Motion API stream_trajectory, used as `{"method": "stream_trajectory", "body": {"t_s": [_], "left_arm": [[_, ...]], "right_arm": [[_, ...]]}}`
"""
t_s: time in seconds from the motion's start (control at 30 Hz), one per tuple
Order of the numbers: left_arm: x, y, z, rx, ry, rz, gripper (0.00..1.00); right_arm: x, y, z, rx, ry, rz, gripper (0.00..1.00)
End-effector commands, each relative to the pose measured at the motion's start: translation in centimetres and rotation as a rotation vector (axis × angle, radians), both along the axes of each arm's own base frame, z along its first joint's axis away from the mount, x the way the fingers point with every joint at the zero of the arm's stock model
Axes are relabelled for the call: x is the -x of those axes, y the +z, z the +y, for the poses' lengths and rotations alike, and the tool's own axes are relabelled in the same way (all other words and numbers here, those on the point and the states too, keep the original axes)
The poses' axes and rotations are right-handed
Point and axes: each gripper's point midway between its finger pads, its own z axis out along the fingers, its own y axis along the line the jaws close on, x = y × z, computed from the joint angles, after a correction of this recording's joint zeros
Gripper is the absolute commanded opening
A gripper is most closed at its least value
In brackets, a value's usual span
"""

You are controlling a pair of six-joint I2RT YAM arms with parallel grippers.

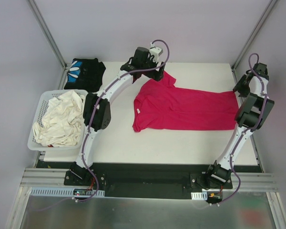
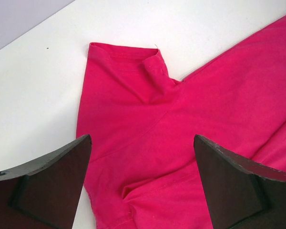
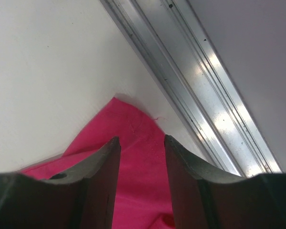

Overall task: Fold and stack the t-shirts
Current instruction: Fold the flattened tshirt in 1/3 of the way, then grap the side of the flattened tshirt furthest away from the robot with both arms

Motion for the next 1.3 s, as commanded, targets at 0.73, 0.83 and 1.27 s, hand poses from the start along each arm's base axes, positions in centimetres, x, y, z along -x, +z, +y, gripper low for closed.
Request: {"method": "stream_trajectory", "body": {"t_s": [0.73,0.83,1.27], "left_arm": [[-0.4,2.1,0.4,0.006,0.023,-0.061,0.88],[-0.3,2.2,0.5,0.005,0.026,-0.062,0.87],[-0.1,2.7,0.5,0.023,0.024,-0.058,0.86]], "right_arm": [[1.4,-1.0,-1.7,-0.061,-0.049,0.111,0.26],[2.0,-1.2,-1.7,-0.057,-0.052,0.13,0.22],[3.6,-1.3,-1.1,-0.05,-0.049,0.151,0.26]]}}
